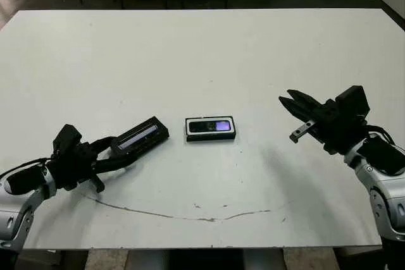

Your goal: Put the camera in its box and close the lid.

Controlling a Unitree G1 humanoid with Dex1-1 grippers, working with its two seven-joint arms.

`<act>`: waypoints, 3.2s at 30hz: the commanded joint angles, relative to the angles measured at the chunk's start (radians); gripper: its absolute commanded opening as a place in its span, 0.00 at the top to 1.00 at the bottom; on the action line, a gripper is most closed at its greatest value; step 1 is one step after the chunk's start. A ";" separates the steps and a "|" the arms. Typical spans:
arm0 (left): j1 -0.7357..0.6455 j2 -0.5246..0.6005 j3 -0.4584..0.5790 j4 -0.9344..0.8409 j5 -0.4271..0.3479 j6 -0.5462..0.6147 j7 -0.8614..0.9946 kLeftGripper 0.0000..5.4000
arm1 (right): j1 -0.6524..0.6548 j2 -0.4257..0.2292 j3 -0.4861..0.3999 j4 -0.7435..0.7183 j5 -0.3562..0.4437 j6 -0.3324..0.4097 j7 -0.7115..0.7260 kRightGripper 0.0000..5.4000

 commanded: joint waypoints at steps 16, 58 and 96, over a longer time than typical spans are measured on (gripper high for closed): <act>-0.219 -0.029 0.012 -0.269 -0.084 0.139 0.103 0.86 | -0.001 -0.003 0.000 0.032 0.014 0.009 -0.002 1.00; -0.640 -0.114 -0.309 0.300 0.190 0.030 -0.189 0.86 | -0.003 -0.027 0.000 0.062 0.034 0.019 0.025 1.00; -0.714 -0.191 -0.410 0.455 0.303 0.022 -0.309 0.89 | -0.006 -0.038 0.000 0.096 0.018 -0.013 0.027 1.00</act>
